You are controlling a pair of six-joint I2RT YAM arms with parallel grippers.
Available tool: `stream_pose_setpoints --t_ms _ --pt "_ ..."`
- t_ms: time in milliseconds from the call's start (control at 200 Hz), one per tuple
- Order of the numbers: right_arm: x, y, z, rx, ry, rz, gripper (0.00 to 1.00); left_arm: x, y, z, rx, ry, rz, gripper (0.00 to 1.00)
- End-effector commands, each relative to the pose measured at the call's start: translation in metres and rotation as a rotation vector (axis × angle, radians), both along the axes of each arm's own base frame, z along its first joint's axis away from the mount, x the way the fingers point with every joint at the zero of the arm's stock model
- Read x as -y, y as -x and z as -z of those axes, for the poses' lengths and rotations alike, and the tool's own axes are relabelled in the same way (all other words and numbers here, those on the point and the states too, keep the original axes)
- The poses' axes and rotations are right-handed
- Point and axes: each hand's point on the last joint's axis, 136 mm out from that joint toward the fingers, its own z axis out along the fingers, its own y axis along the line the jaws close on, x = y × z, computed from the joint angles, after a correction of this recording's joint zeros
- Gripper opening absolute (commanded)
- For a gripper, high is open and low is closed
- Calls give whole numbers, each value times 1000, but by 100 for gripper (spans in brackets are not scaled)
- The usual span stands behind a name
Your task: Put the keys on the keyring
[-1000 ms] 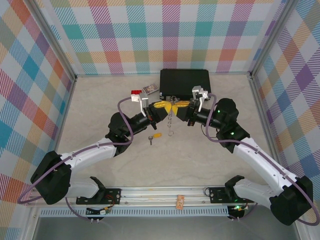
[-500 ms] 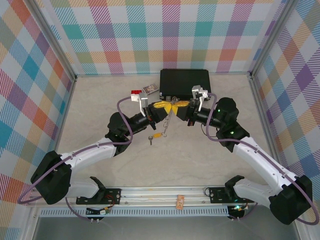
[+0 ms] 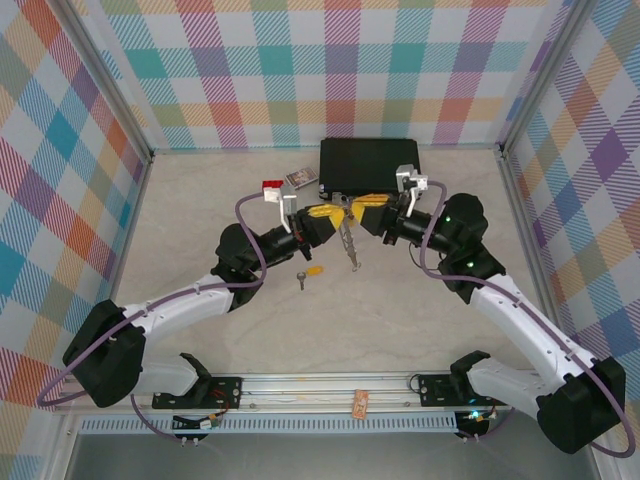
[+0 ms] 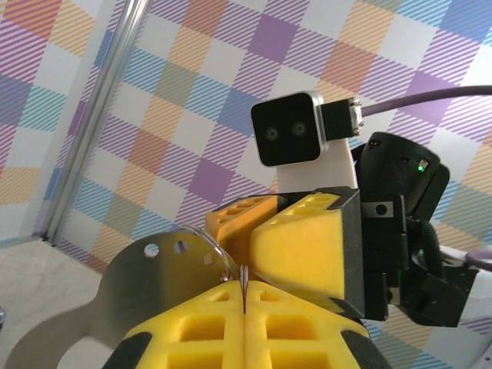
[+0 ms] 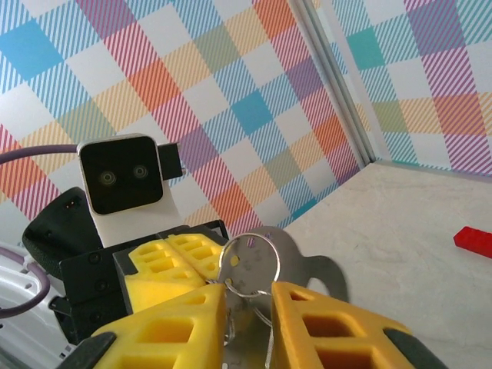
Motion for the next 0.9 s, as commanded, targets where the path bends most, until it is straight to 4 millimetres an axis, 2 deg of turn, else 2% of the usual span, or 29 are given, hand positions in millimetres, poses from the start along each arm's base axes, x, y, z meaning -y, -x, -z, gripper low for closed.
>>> stream_pose_setpoints --t_ms 0,295,895 --pt "1 10 -11 24 -34 -37 19 -8 4 -28 50 94 46 0" --pt "-1 20 -10 12 -33 -89 16 -9 0 -33 26 141 89 0" --pt "-9 13 -16 9 -34 -120 16 -4 8 -31 39 110 141 0"
